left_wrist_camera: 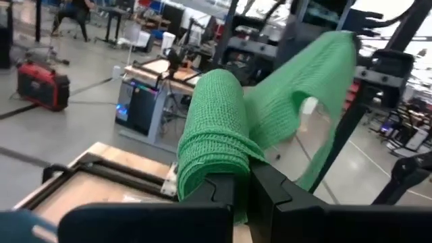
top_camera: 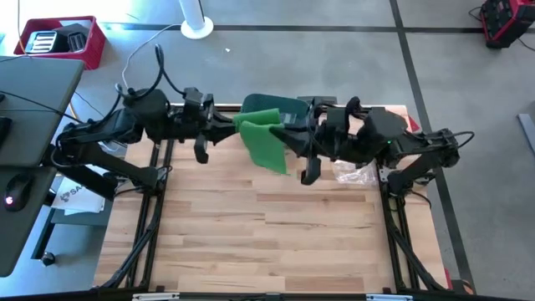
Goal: Roll bandage
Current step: Roll the green bandage
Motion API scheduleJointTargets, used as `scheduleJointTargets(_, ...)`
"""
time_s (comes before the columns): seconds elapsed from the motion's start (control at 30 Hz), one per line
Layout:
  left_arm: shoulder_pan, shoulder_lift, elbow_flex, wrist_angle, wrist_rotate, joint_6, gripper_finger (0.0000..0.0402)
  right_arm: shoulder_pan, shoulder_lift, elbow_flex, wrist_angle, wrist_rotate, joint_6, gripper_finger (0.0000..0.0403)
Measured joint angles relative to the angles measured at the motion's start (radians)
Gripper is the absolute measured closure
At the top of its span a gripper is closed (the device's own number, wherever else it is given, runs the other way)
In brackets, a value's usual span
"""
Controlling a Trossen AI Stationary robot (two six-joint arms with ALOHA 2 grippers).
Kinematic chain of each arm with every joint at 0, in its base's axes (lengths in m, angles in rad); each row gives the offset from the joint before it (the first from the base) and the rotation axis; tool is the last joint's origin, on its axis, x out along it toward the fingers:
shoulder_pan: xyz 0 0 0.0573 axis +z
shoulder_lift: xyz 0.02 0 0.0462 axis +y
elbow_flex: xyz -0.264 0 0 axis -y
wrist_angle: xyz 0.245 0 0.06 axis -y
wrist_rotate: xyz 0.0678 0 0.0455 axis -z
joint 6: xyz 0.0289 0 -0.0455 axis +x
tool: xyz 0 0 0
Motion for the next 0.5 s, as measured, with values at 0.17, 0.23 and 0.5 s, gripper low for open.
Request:
scheduleJointTargets(0.17,-0.011,0.006,0.000,0.140,0.001,0.027,0.0396,-0.003,-0.022,0.002,-0.091,-0.092,0.074,0.0403)
scheduleJointTargets(0.23,-0.006,0.001,0.000,0.236,0.008,0.028,0.0396,-0.003,-0.026,0.003,-0.165,-0.186,0.098,0.0403)
scheduleJointTargets(0.5,0.008,-0.009,0.000,0.401,0.137,-0.084,0.0396,0.001,-0.019,0.003,-0.465,-0.140,0.115,0.0400)
